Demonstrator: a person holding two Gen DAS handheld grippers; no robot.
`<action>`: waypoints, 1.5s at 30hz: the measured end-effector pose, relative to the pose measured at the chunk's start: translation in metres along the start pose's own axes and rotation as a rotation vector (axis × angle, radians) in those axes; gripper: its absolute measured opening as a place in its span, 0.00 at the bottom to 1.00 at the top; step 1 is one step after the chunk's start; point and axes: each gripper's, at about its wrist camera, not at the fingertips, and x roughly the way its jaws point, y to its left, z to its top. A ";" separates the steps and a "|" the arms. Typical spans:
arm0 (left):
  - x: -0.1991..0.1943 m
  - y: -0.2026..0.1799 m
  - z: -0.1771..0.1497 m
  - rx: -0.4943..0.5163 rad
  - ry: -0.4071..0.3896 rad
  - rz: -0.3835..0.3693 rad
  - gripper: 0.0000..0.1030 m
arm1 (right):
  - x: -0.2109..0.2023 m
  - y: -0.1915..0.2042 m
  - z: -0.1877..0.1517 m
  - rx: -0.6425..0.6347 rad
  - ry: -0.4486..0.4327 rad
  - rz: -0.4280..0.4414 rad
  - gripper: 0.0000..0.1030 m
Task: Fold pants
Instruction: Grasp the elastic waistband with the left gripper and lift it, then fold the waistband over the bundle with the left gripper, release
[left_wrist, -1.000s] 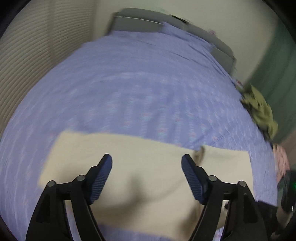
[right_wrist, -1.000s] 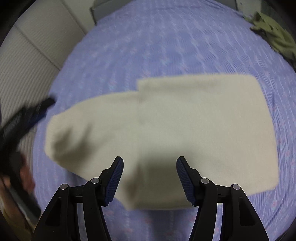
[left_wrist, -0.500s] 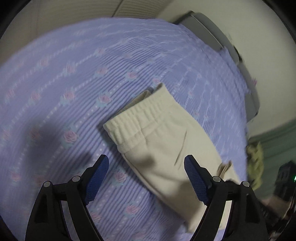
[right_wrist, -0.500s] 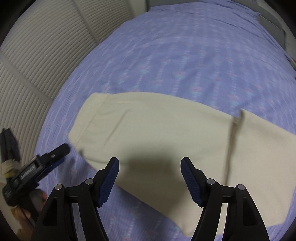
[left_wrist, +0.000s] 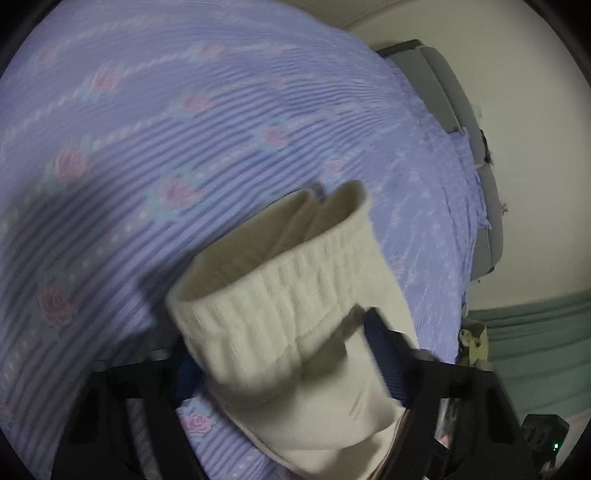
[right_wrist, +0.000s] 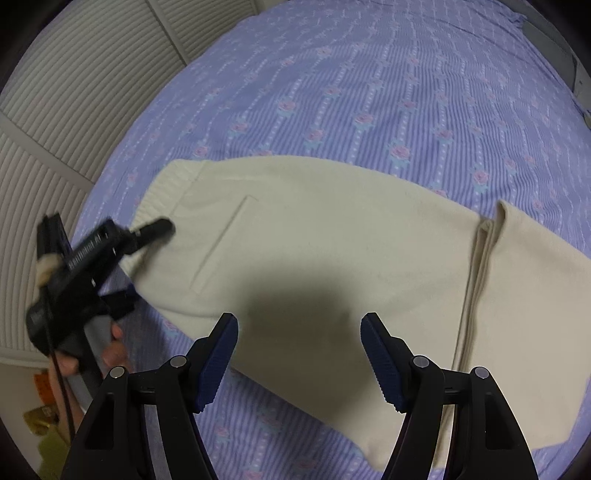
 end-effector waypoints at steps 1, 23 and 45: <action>-0.005 -0.005 -0.002 0.025 -0.015 -0.003 0.49 | -0.001 -0.002 -0.002 0.008 0.002 0.004 0.68; -0.070 -0.147 -0.066 0.381 -0.217 0.242 0.23 | -0.075 -0.084 -0.028 0.125 -0.100 -0.036 0.68; -0.014 -0.406 -0.313 0.945 -0.173 0.121 0.22 | -0.231 -0.310 -0.161 0.375 -0.292 -0.147 0.68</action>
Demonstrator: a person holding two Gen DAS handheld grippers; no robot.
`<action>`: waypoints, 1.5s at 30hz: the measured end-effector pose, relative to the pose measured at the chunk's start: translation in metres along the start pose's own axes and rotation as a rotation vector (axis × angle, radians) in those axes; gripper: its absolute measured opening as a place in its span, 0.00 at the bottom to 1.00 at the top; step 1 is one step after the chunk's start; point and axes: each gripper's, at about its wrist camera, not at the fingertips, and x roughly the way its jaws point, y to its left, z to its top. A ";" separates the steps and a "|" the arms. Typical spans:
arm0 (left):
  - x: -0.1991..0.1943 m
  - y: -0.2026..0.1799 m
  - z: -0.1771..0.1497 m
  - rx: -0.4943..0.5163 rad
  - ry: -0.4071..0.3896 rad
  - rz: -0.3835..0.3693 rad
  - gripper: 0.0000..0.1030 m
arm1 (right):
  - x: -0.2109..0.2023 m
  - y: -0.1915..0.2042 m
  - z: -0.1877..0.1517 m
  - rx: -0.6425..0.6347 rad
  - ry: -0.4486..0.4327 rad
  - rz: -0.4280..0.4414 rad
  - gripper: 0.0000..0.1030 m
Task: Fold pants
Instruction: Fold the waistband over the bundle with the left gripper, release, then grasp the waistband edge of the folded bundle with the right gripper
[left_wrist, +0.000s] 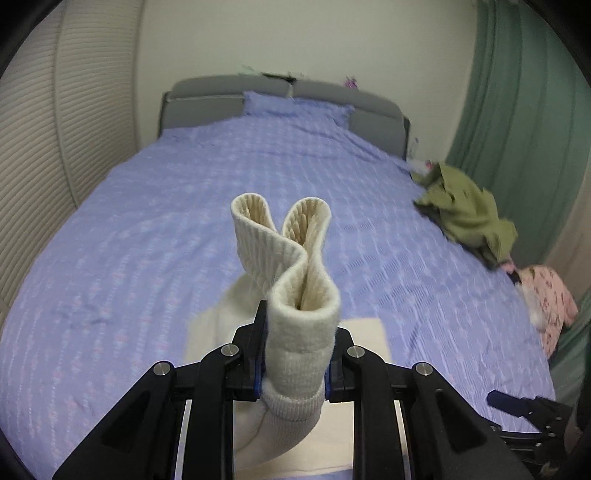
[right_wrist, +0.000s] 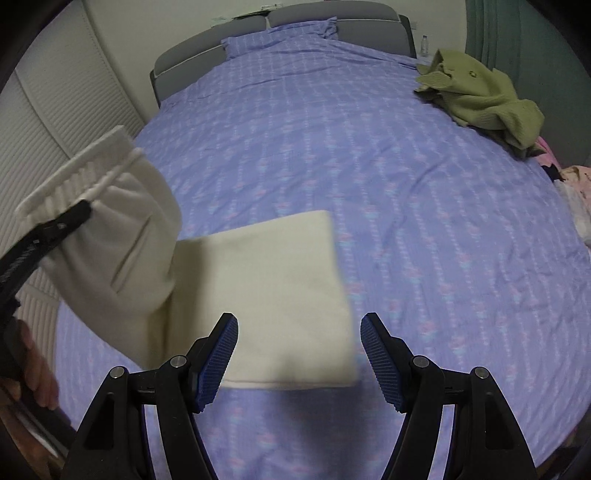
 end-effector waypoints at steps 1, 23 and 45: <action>0.007 -0.014 -0.006 0.012 0.020 0.005 0.22 | -0.001 -0.014 -0.001 -0.001 0.005 -0.010 0.68; 0.039 -0.084 -0.073 0.113 0.210 0.153 0.74 | 0.019 -0.121 -0.004 0.047 0.039 0.055 0.68; 0.073 0.033 -0.075 -0.020 0.332 0.249 0.75 | 0.165 -0.027 0.049 0.039 0.177 0.297 0.05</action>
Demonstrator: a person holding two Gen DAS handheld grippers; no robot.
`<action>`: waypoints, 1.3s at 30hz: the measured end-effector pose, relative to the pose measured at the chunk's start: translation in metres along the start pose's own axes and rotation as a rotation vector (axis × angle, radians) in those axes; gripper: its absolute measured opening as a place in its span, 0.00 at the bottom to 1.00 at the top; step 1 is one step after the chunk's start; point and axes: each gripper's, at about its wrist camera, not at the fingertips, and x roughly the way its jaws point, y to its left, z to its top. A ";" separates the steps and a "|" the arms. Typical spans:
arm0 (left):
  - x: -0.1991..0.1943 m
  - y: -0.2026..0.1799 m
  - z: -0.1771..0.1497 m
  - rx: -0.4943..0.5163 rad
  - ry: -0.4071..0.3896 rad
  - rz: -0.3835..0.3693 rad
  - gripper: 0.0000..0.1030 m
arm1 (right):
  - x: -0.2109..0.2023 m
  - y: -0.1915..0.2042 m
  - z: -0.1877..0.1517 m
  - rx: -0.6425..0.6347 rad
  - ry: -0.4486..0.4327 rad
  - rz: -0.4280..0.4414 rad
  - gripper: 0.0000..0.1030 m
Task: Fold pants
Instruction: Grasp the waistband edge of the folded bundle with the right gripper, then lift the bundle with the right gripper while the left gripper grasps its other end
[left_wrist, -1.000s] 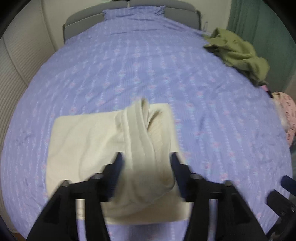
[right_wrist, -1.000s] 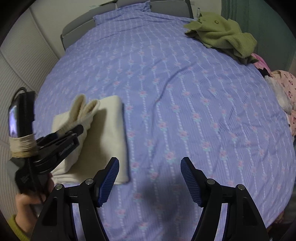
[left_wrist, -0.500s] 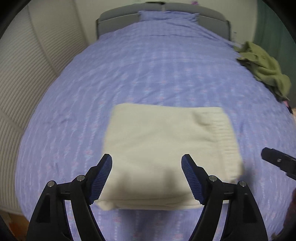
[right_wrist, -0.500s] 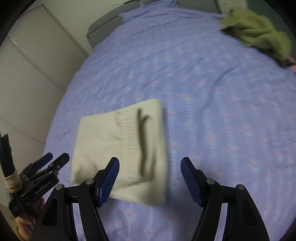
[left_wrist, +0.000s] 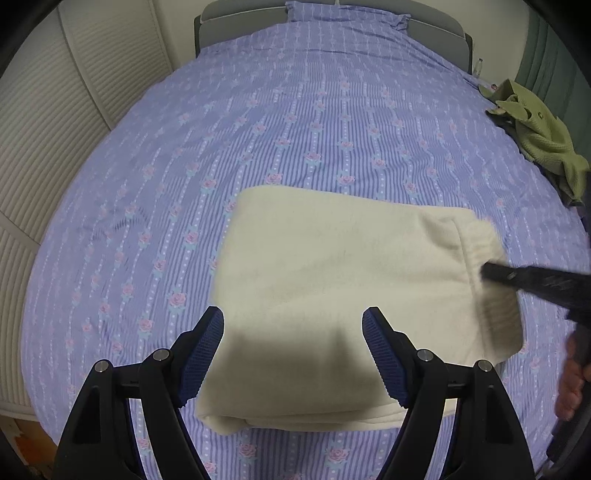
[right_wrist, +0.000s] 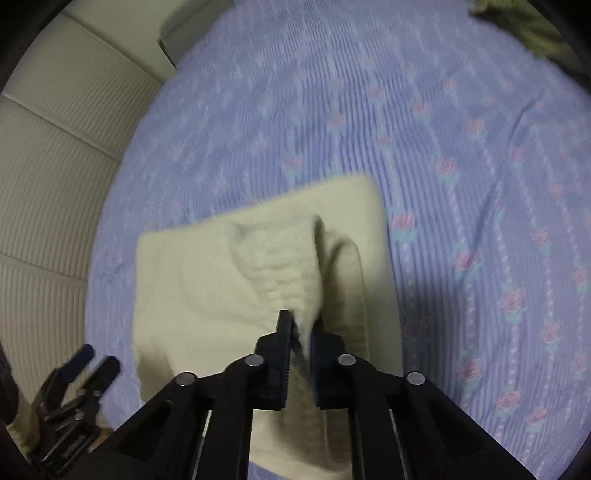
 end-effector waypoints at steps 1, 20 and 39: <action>0.000 0.001 0.000 -0.002 0.001 -0.003 0.75 | -0.011 0.004 -0.001 0.002 -0.034 0.020 0.05; -0.010 0.023 -0.021 -0.008 0.005 0.037 0.82 | -0.043 -0.013 -0.025 0.049 -0.083 -0.186 0.62; -0.002 0.014 -0.044 0.022 -0.009 0.077 0.85 | 0.010 -0.038 -0.063 0.106 -0.051 -0.084 0.74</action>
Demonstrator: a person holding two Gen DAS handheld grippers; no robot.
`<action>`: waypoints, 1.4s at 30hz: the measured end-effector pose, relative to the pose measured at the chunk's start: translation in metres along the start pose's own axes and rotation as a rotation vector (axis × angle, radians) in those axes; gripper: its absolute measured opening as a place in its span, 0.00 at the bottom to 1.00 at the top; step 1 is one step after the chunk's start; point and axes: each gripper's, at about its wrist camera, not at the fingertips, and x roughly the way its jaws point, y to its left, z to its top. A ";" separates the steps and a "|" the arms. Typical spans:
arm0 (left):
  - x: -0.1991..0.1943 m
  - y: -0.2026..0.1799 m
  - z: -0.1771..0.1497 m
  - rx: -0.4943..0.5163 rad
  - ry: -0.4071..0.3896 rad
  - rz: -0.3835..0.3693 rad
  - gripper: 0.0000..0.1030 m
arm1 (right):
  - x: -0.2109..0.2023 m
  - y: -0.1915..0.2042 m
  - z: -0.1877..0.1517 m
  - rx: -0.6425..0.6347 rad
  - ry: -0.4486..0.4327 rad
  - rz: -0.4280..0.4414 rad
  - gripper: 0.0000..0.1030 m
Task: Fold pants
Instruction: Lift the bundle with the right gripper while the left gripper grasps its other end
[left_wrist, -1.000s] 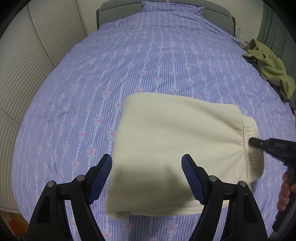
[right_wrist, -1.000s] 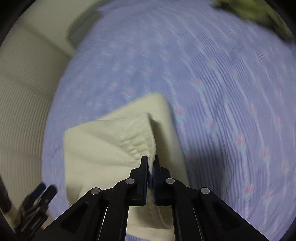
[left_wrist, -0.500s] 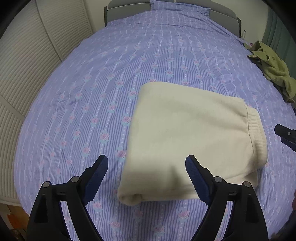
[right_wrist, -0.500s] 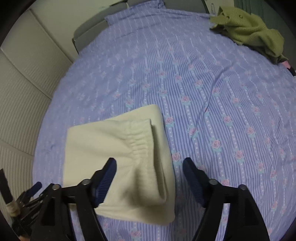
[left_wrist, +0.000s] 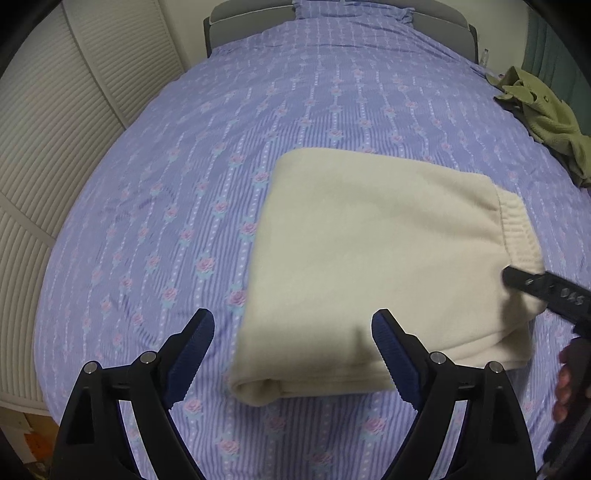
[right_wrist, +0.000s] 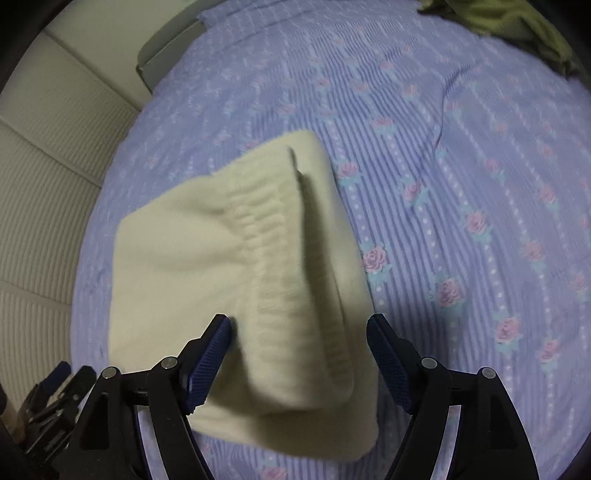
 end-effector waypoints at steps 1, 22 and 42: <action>0.000 -0.001 0.002 0.005 -0.002 -0.001 0.85 | 0.005 -0.005 0.000 0.015 0.010 0.014 0.76; 0.026 0.009 -0.001 -0.071 0.080 -0.075 0.85 | 0.043 -0.042 -0.011 0.348 0.136 0.380 0.57; 0.061 0.103 0.004 -0.197 0.139 -0.342 0.89 | 0.023 0.072 0.019 -0.036 0.071 -0.156 0.34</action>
